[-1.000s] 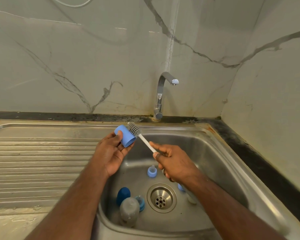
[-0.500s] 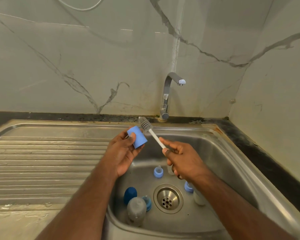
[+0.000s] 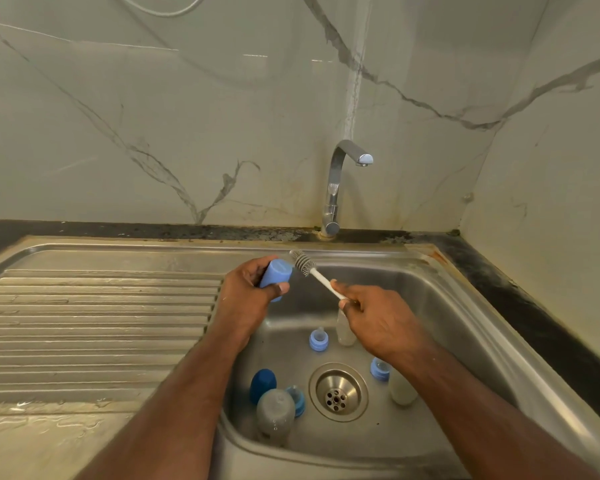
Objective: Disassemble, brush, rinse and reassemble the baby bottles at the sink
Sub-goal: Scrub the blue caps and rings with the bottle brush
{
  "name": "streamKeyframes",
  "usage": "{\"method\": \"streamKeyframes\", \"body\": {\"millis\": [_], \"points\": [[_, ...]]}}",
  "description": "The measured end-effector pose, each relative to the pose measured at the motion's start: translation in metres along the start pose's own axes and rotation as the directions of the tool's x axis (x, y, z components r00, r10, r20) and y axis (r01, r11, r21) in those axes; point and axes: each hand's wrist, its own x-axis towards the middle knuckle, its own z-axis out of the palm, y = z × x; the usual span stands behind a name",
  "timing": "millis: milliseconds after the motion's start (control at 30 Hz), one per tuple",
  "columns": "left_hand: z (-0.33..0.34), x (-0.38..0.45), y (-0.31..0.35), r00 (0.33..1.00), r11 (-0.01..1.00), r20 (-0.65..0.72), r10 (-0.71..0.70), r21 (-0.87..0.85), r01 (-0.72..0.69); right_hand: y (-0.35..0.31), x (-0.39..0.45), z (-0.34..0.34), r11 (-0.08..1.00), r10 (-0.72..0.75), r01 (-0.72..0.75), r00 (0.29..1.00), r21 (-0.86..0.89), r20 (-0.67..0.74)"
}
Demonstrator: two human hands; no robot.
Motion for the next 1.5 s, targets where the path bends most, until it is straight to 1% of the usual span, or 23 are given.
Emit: {"method": "streamKeyframes", "body": {"millis": [100,133,233,367,467,533,633,733,800,867,967,1067,1200,1333,1433,1500], "points": [[-0.001,0.002,-0.003,1.000,0.999,-0.015,0.002,0.034,-0.002,-0.005,-0.006,0.001,0.993,-0.061,0.059,0.998,0.101,0.019],[0.000,0.002,-0.002,1.000,1.000,-0.019,-0.002,0.024,0.002,-0.006,-0.005,0.002,0.994,-0.071,0.069,0.997,0.086,0.024],[0.000,0.001,-0.001,1.000,1.000,-0.010,0.006,0.011,-0.006,-0.003,0.001,0.003,1.000,-0.024,0.024,1.000,-0.007,-0.001],[0.000,0.003,-0.003,1.000,1.000,-0.011,-0.004,0.021,0.004,-0.005,-0.004,0.005,0.995,-0.074,0.073,0.997,0.069,0.008],[0.003,0.001,-0.003,1.000,1.000,0.006,-0.023,0.016,0.023,-0.004,0.002,0.006,0.999,-0.048,0.048,0.999,-0.014,-0.002],[0.003,0.001,-0.003,0.999,0.999,0.011,-0.033,0.003,0.033,-0.004,0.002,0.007,0.999,-0.047,0.047,0.999,-0.022,-0.007],[0.002,0.003,-0.003,1.000,0.999,-0.003,-0.026,-0.035,0.026,-0.005,-0.003,0.006,0.996,-0.068,0.067,0.998,0.053,0.010],[0.002,0.003,-0.003,0.999,0.996,-0.002,-0.034,-0.082,0.034,-0.001,0.002,0.002,0.997,-0.025,0.026,1.000,0.071,-0.014],[0.002,0.004,-0.005,0.998,0.988,0.006,-0.057,-0.145,0.057,0.000,0.002,0.002,0.989,0.004,-0.004,1.000,0.147,0.001],[0.003,0.004,-0.007,0.996,0.978,0.016,-0.084,-0.192,0.086,0.000,0.000,0.003,0.965,0.021,-0.027,0.999,0.260,0.025],[0.004,0.002,-0.007,0.997,0.984,0.040,-0.062,-0.164,0.067,-0.001,-0.002,0.005,0.947,0.017,-0.026,0.999,0.320,0.032],[0.001,0.003,-0.006,1.000,0.999,0.004,-0.026,-0.042,0.026,-0.002,-0.003,0.008,0.957,0.004,-0.014,0.999,0.290,0.034],[0.002,0.003,-0.006,0.999,0.999,-0.023,-0.043,-0.020,0.043,-0.002,-0.002,0.011,0.978,-0.015,0.009,1.000,0.208,0.026],[0.002,0.004,-0.004,1.000,0.998,-0.024,-0.018,0.056,0.019,-0.006,-0.006,0.014,0.990,-0.065,0.060,0.997,0.130,0.034],[-0.001,0.004,-0.004,0.997,0.996,-0.073,-0.039,0.077,0.044,0.002,0.003,0.009,1.000,-0.006,0.006,1.000,0.002,0.002],[-0.001,0.003,-0.004,0.996,0.995,-0.081,-0.040,0.088,0.047,0.004,0.004,0.008,1.000,0.009,-0.009,1.000,0.019,-0.001]]}}
